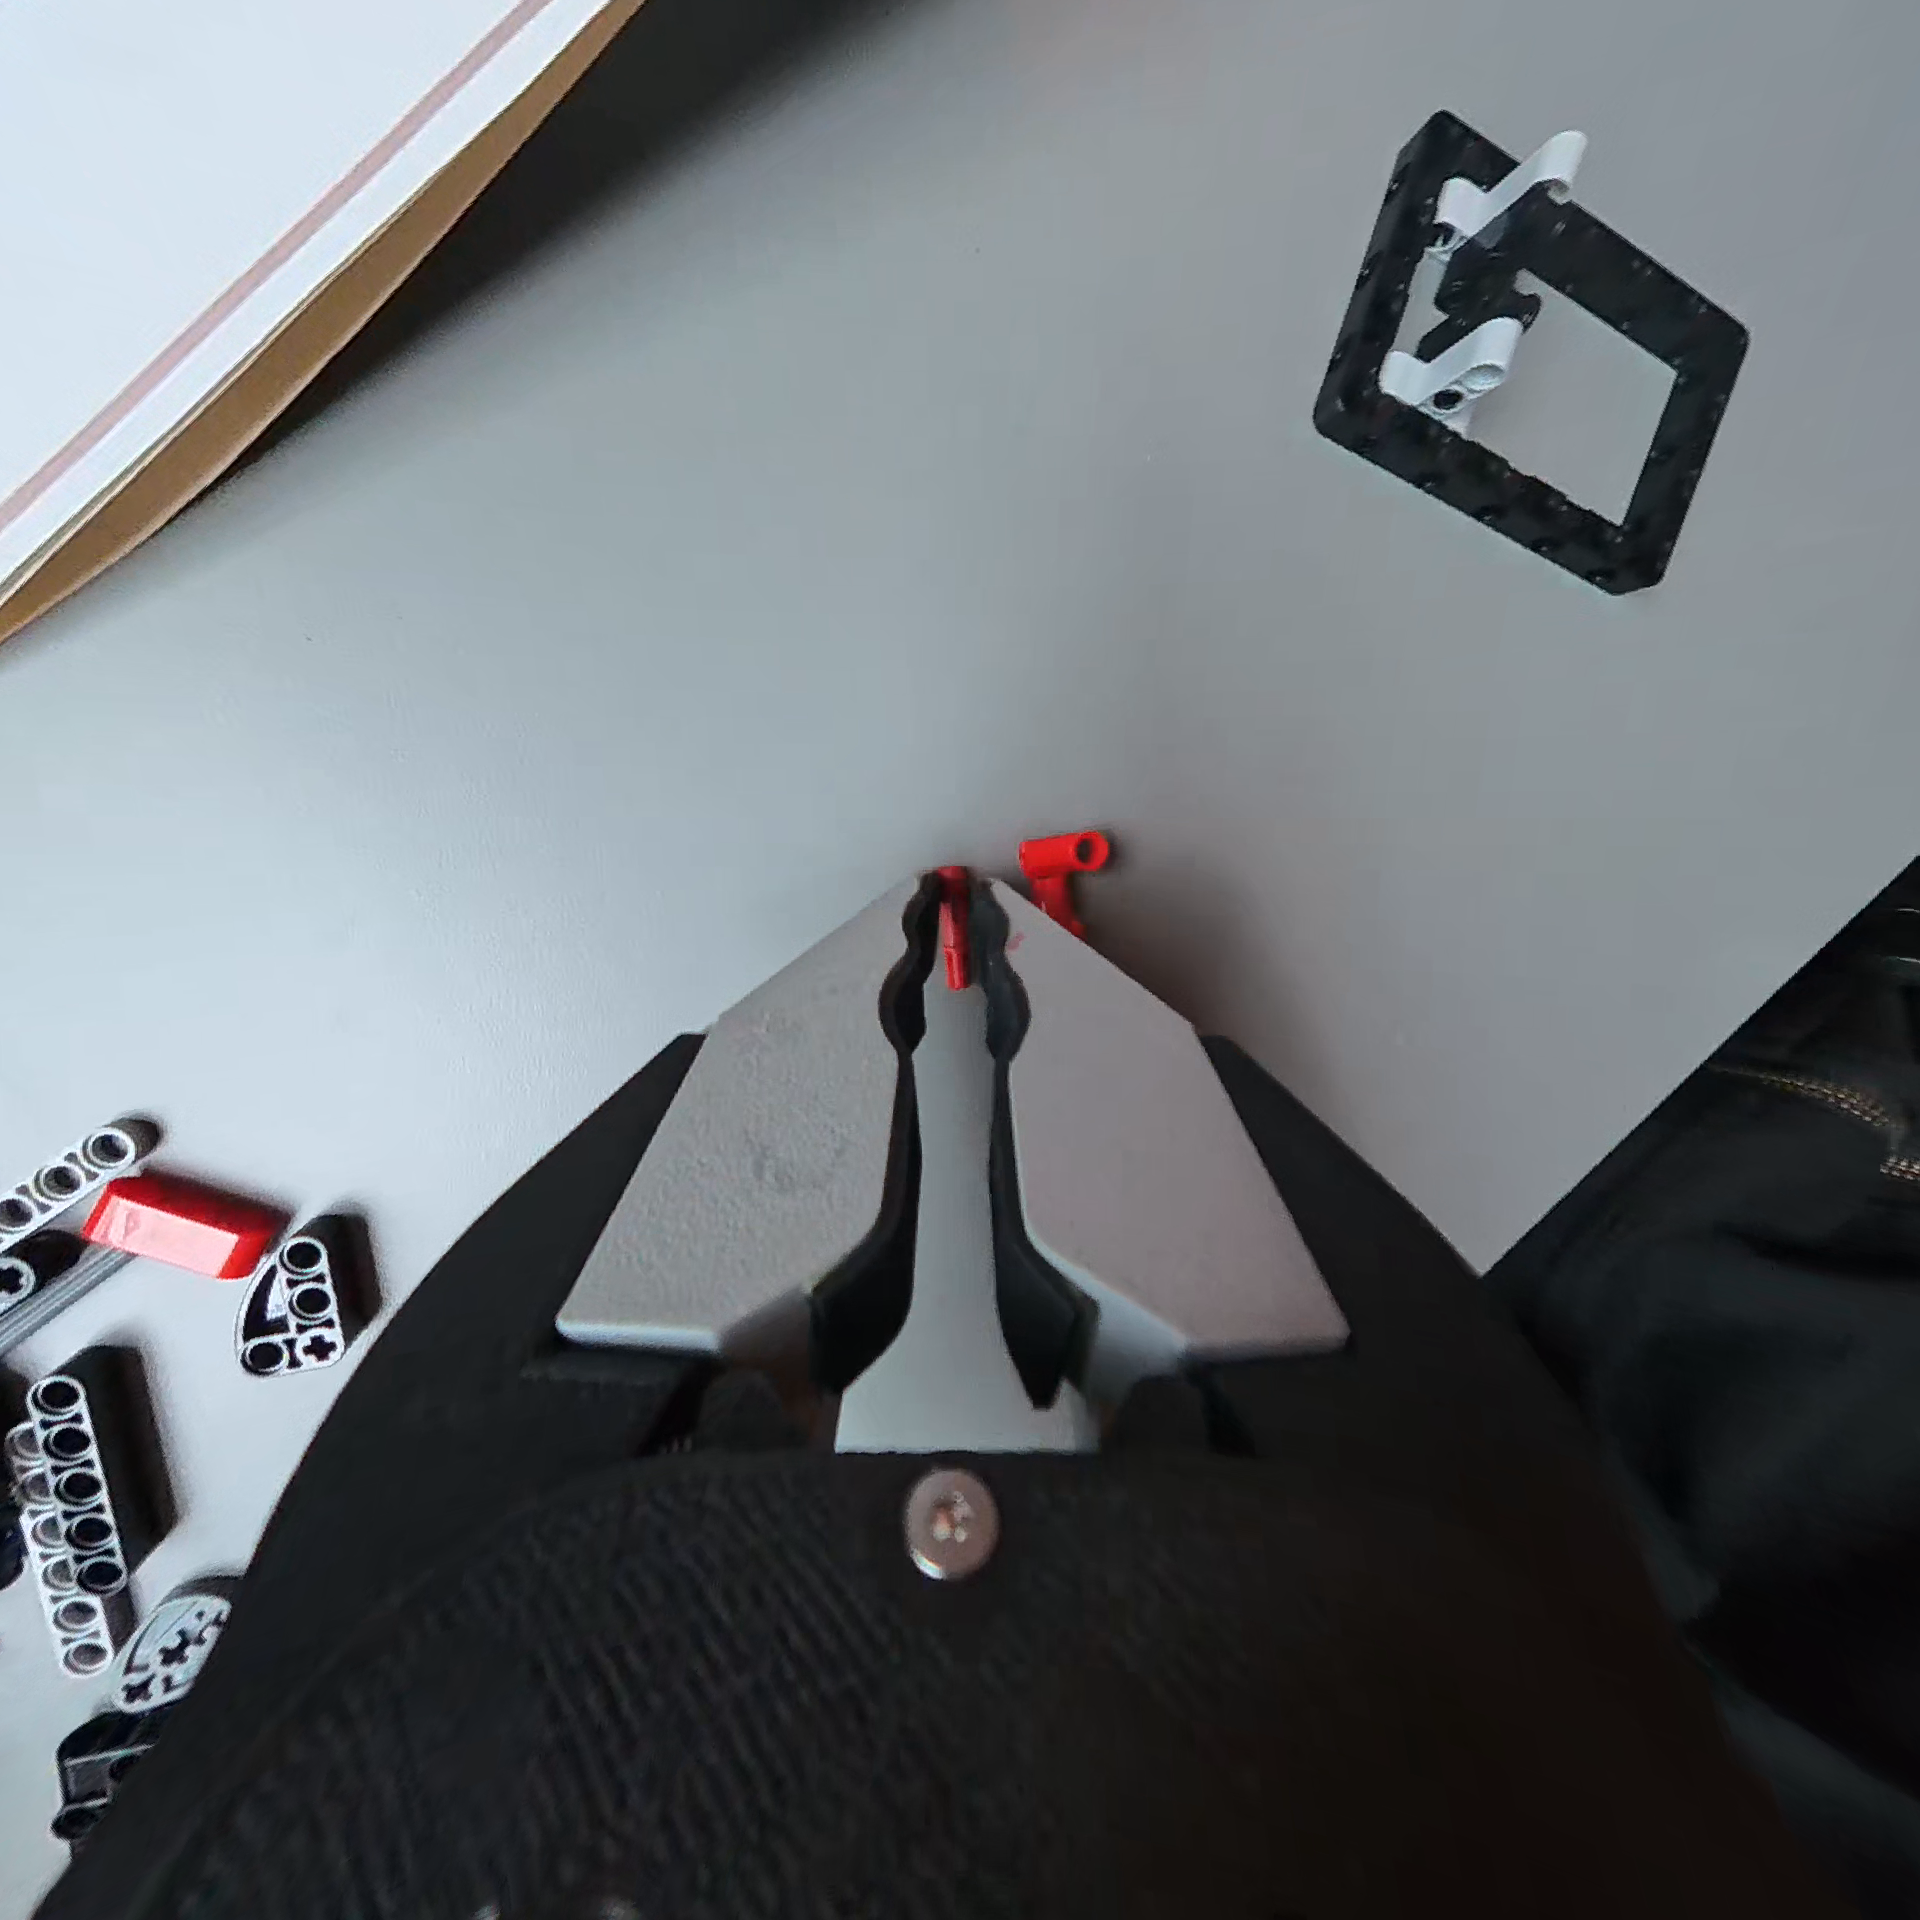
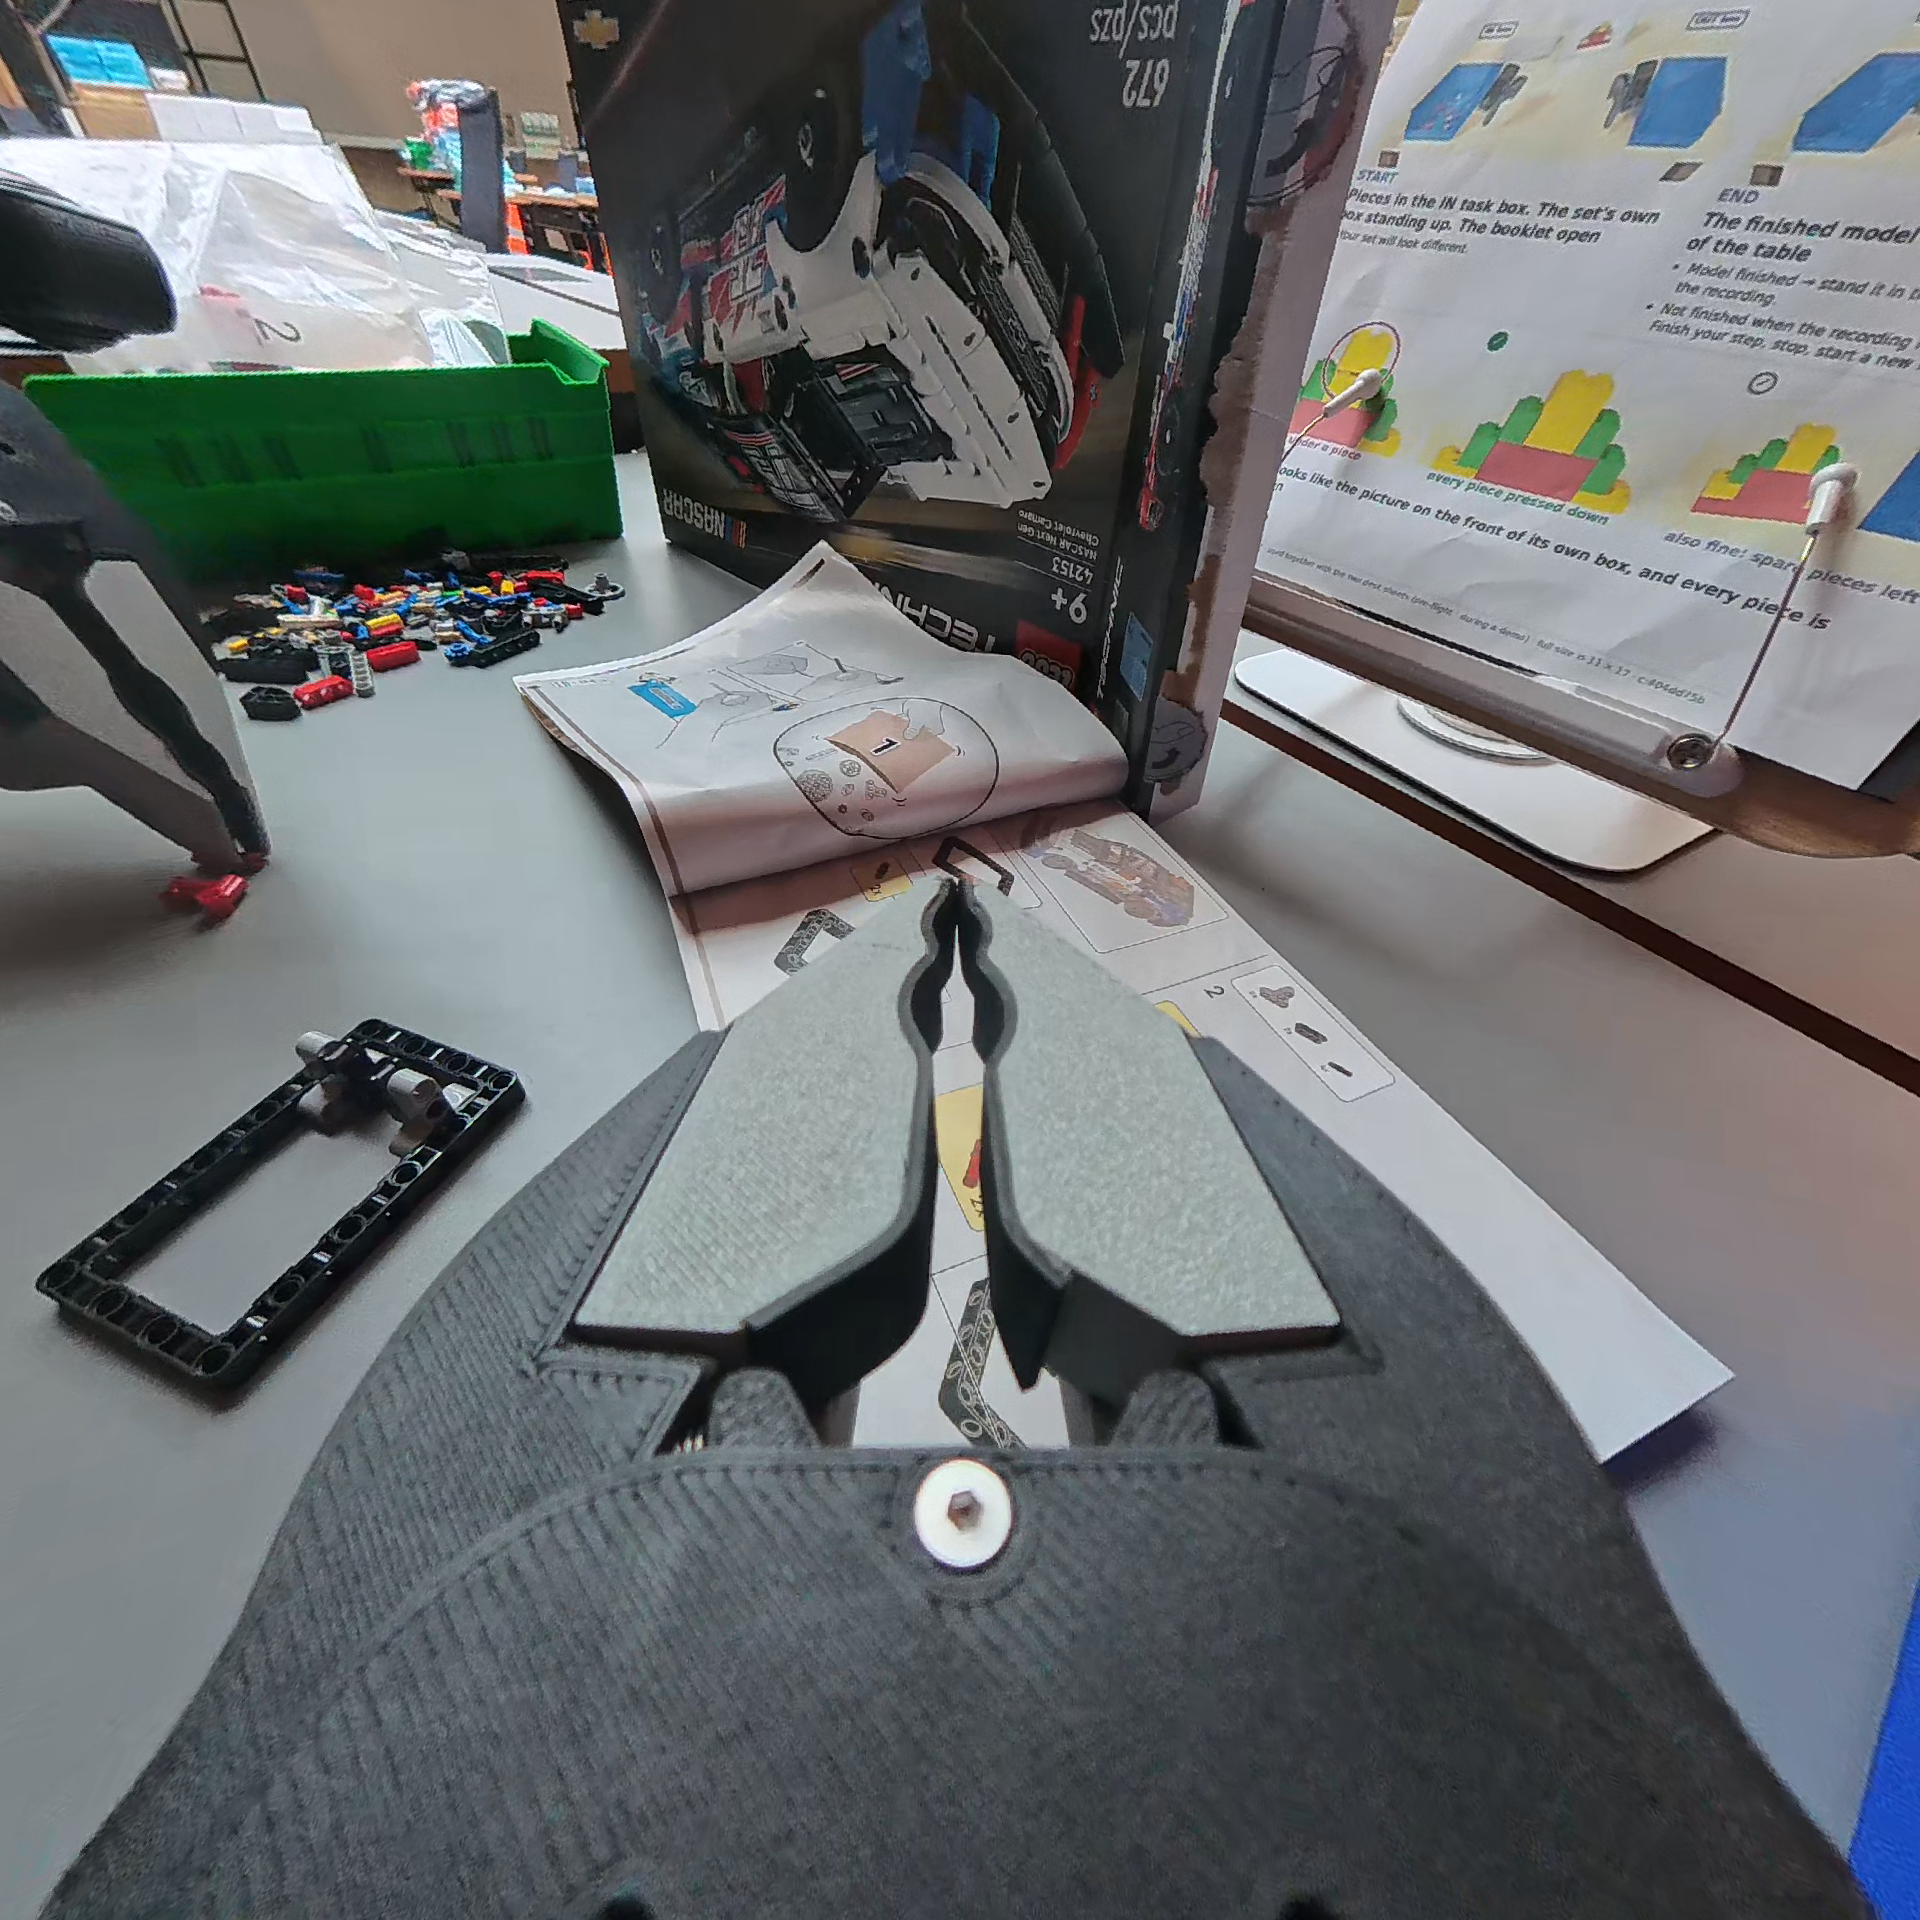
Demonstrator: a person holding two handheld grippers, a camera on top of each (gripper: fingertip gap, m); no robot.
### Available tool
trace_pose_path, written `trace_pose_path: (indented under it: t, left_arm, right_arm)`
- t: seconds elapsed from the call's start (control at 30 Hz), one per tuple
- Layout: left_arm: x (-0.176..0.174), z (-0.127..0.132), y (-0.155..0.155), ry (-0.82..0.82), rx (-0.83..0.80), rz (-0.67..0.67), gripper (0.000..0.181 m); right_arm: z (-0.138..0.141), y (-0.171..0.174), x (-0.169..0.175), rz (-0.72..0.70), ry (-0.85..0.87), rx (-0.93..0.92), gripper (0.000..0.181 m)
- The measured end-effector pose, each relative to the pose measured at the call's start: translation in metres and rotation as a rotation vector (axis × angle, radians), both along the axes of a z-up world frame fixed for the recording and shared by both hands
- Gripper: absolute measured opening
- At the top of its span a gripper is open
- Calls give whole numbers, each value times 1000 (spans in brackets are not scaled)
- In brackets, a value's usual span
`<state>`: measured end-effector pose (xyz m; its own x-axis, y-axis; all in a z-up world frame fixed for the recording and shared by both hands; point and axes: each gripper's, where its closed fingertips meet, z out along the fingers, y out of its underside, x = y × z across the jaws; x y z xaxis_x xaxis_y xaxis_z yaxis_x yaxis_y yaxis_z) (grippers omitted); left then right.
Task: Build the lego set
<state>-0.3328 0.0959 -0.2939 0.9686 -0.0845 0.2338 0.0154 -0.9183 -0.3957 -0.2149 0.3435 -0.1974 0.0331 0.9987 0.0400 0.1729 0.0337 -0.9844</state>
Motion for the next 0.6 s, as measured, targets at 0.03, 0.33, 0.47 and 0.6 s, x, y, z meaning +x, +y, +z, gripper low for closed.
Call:
trace_pose_path:
  t: [0.03,0.33,0.47,0.6]
  left_arm:
    - [0,1,0,-3,4,1,5]
    - [-19,27,-6,51,97,63,9]
    - [-33,41,-15,104,173,98,7]
    - [-46,48,-21,136,219,130,7]
  right_arm:
    - [0,0,0,0,1,2,0]
    - [1,-1,0,1,5,2,0]
    - [-1,-2,-1,8,-3,3,0]
    - [-4,-1,-2,2,-13,7,0]
